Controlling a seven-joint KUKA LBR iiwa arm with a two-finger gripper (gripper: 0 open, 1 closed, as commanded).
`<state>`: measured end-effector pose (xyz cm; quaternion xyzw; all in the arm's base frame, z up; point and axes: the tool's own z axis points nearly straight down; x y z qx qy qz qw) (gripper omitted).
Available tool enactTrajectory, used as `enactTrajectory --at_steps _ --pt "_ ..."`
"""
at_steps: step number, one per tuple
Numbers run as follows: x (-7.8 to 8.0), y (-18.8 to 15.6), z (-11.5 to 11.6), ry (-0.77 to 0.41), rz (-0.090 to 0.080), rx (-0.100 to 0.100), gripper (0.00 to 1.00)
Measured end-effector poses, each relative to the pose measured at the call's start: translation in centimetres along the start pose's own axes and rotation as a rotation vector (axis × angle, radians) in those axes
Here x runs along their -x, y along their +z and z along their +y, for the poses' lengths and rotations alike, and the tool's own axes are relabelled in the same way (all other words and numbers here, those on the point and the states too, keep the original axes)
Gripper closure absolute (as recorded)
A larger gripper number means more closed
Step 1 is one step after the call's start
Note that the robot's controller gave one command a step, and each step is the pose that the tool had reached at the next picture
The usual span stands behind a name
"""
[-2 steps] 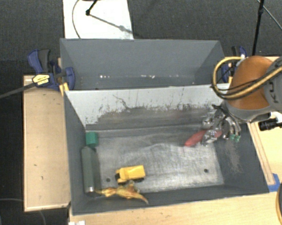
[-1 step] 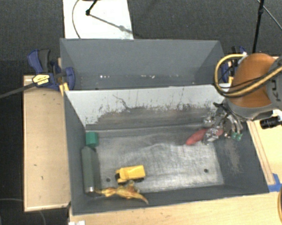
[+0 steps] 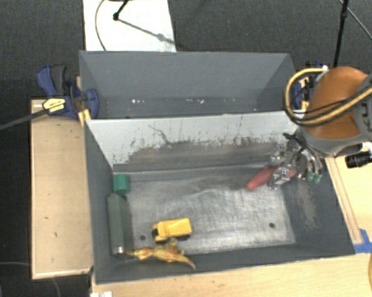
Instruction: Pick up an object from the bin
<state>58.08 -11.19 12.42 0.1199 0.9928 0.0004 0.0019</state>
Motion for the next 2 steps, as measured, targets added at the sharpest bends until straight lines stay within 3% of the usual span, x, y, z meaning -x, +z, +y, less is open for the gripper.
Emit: enactTrajectory --at_steps 2 --pt "-0.01 -1.60 0.00 -0.002 0.002 0.000 1.00"
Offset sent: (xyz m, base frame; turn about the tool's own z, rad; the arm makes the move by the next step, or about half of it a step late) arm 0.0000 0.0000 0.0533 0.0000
